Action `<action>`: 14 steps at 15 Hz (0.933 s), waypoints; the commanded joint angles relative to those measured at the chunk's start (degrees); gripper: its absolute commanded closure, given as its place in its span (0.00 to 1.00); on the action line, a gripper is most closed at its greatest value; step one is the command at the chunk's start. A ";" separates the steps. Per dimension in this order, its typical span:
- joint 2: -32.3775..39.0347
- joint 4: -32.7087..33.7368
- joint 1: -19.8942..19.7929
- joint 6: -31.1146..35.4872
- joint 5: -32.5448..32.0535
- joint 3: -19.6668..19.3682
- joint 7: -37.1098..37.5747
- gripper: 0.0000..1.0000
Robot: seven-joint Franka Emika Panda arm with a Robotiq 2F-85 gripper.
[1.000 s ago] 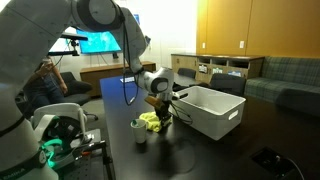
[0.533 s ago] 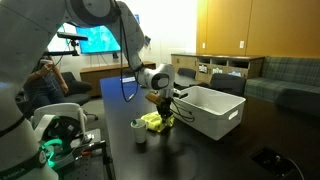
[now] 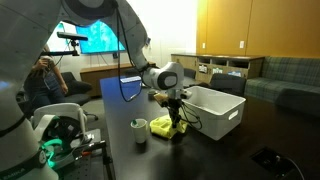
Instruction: Put the towels into the basket and the marker and tape into the mug
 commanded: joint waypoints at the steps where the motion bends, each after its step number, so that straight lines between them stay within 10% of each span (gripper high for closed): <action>1: -5.12 -3.93 -0.55 -1.80 -0.01 -3.77 7.48 0.98; 9: -20.86 -15.53 1.41 -2.41 -6.57 -10.78 31.59 0.98; 14: -32.89 -17.29 0.01 -10.62 -19.83 -7.16 49.41 0.98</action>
